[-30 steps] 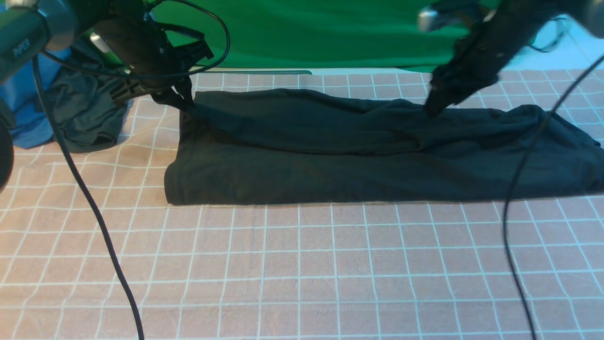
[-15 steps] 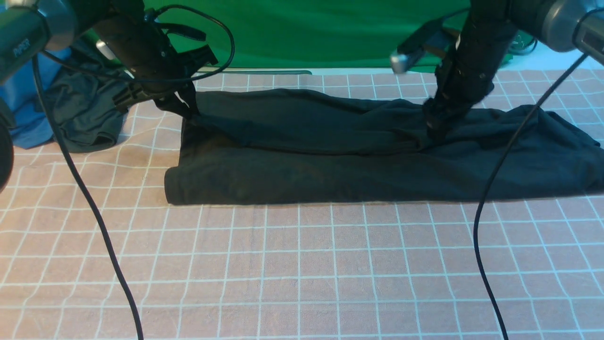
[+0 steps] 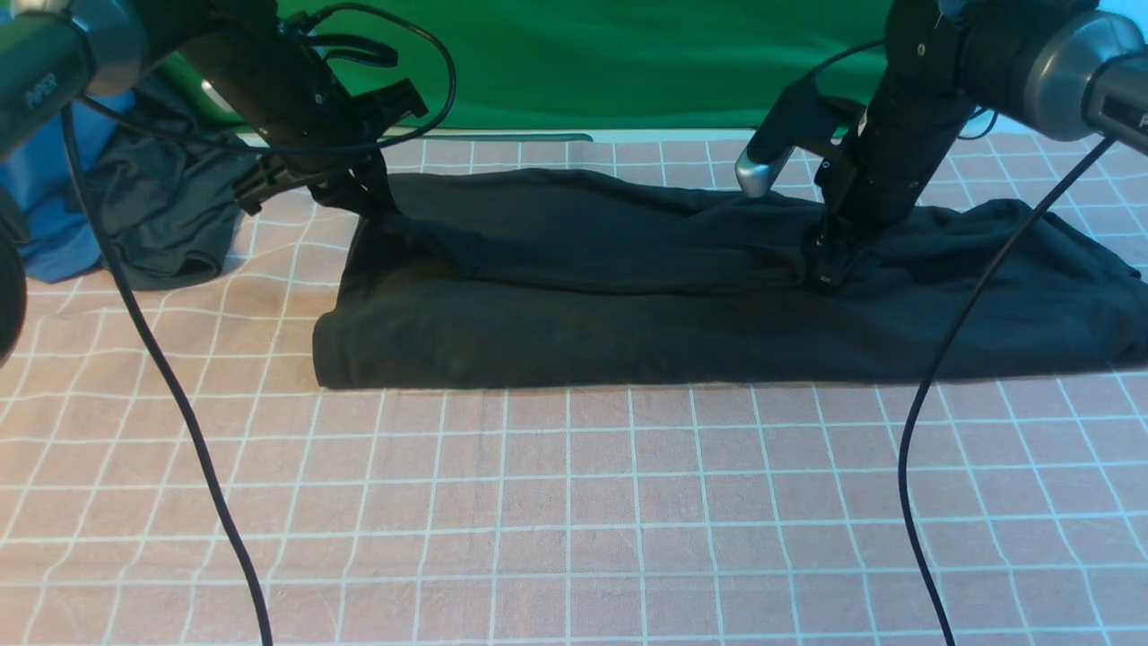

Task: Fold a long-sleeved shirt over a pink coffee tablecloth.
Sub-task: 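Fold the black garment in half by bringing its near edge over to the far edge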

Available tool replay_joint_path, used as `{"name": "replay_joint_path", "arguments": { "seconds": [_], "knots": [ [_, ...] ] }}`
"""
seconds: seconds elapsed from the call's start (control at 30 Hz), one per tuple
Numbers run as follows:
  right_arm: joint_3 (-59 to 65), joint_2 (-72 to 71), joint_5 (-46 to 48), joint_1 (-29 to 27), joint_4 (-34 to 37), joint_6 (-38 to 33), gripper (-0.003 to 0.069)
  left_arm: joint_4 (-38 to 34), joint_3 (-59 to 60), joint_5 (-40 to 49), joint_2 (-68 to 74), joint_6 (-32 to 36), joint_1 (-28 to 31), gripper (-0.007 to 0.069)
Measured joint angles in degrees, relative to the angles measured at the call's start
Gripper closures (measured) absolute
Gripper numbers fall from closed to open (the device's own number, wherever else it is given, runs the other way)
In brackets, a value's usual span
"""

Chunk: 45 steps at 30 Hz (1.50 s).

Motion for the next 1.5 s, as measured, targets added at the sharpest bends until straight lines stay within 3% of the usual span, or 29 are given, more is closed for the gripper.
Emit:
{"name": "replay_joint_path", "arguments": {
  "seconds": [0.2,0.27,0.33,0.43,0.5,0.77,1.1,1.5],
  "knots": [
    [0.0,2.3,-2.8,1.2,-0.1,-2.2,0.0114,0.0,0.0,-0.2,0.0,0.2,0.0,0.0593],
    [0.0,2.7,-4.9,1.8,0.0,-2.3,0.0166,0.2,0.0,-0.2,0.0,0.2,0.0,0.0593],
    [0.0,2.9,-6.1,2.1,0.0,-2.2,0.023,0.5,0.0,-0.2,0.0,0.2,0.0,0.0593],
    [0.0,2.9,-9.7,2.4,0.0,-2.3,0.0499,1.4,0.0,-0.1,0.0,0.4,0.0,0.0593],
    [0.0,2.9,-11.0,2.4,0.0,-2.3,0.0566,1.8,0.0,0.1,0.0,0.4,0.0,0.0593],
    [-1.7,2.9,-12.6,1.8,0.0,-1.7,0.0574,2.7,0.0,-2.9,0.0,-0.4,0.2,0.0593],
    [-2.3,2.9,-18.1,-0.7,2.6,3.9,0.0574,-0.9,0.0,-10.7,2.5,-2.8,3.8,0.0593],
    [-2.3,4.5,-21.2,-2.0,3.6,11.0,0.0574,-1.8,0.0,-18.6,4.3,-3.6,3.9,0.0593]
  ]
}}
